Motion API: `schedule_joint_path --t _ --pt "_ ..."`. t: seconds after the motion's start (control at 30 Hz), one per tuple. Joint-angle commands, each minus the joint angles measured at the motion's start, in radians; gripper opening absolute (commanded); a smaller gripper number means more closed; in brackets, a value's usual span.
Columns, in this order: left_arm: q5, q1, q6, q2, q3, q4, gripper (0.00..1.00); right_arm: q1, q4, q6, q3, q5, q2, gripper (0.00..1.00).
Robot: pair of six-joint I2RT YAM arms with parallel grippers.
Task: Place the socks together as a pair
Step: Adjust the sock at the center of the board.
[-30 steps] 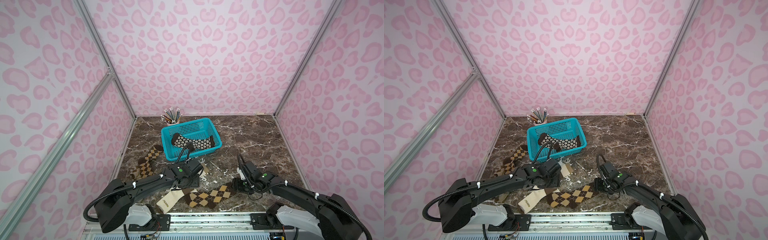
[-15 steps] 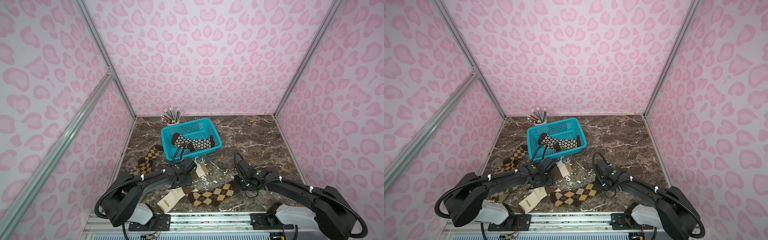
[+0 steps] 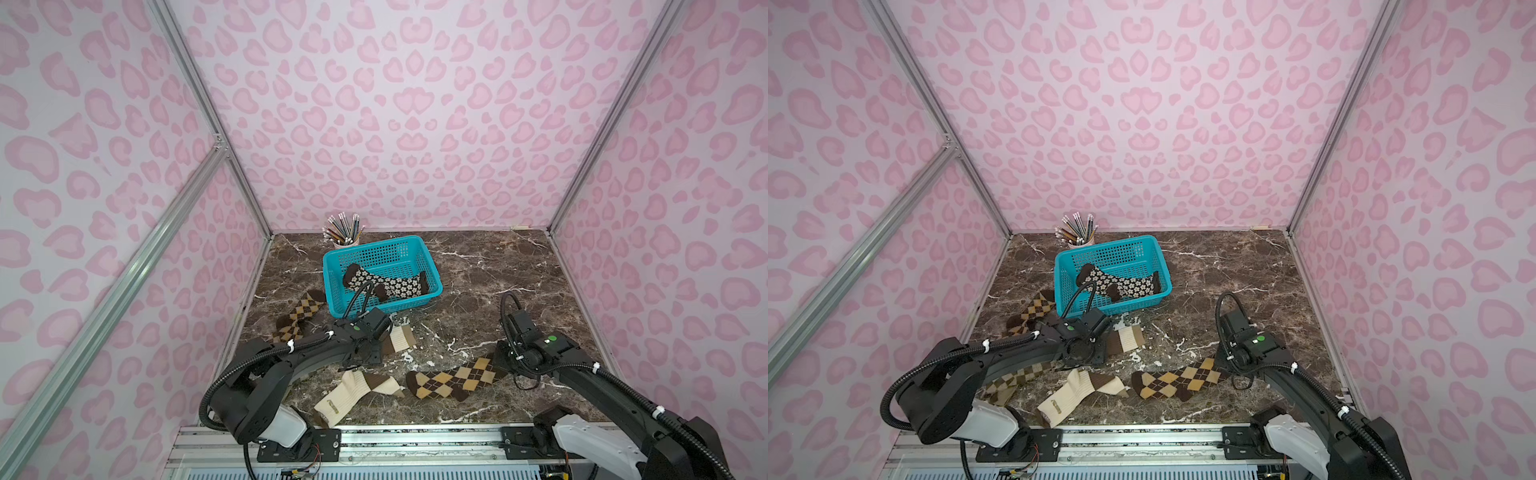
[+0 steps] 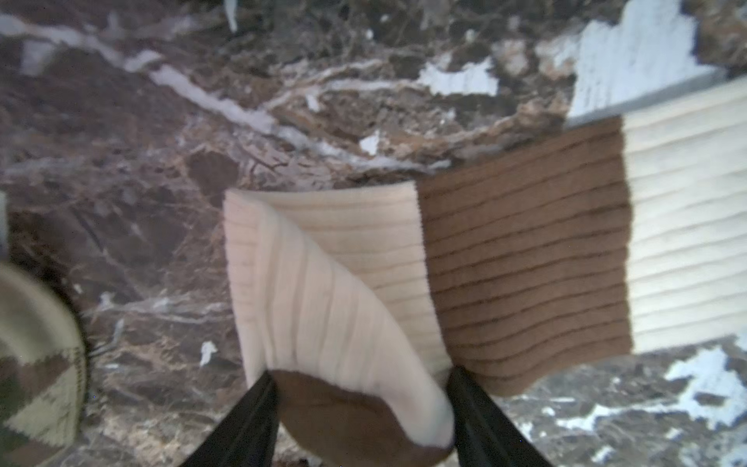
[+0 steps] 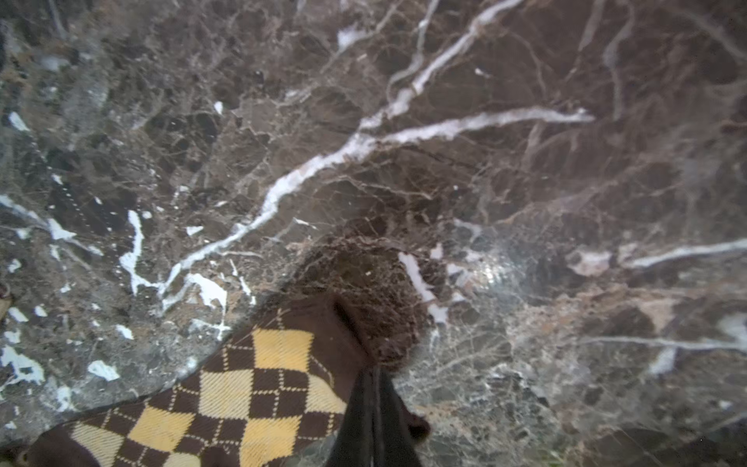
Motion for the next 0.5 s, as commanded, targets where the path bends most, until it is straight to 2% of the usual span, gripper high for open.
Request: schedule_joint_path --t 0.0,0.17,0.23,0.3,0.37,0.47 --pt "-0.003 0.008 0.029 0.01 0.028 0.05 0.67 -0.015 -0.026 0.003 0.0 0.042 -0.002 0.0" --pt "-0.001 0.023 0.048 -0.004 0.061 0.033 0.67 -0.083 -0.029 0.01 0.005 0.054 0.005 0.0" --pt "0.009 0.024 0.057 -0.041 0.094 0.015 0.67 -0.111 -0.017 -0.002 0.005 0.029 -0.005 0.12" --pt "0.029 0.024 0.056 -0.091 0.122 -0.006 0.68 -0.123 0.0 -0.023 0.001 -0.011 -0.024 0.18" --pt "0.039 0.023 0.044 -0.145 0.155 -0.051 0.7 -0.123 0.017 -0.031 0.008 -0.04 -0.05 0.36" --pt "0.037 0.024 0.023 -0.227 0.19 -0.123 0.77 -0.123 0.038 -0.029 0.021 -0.083 -0.094 0.53"
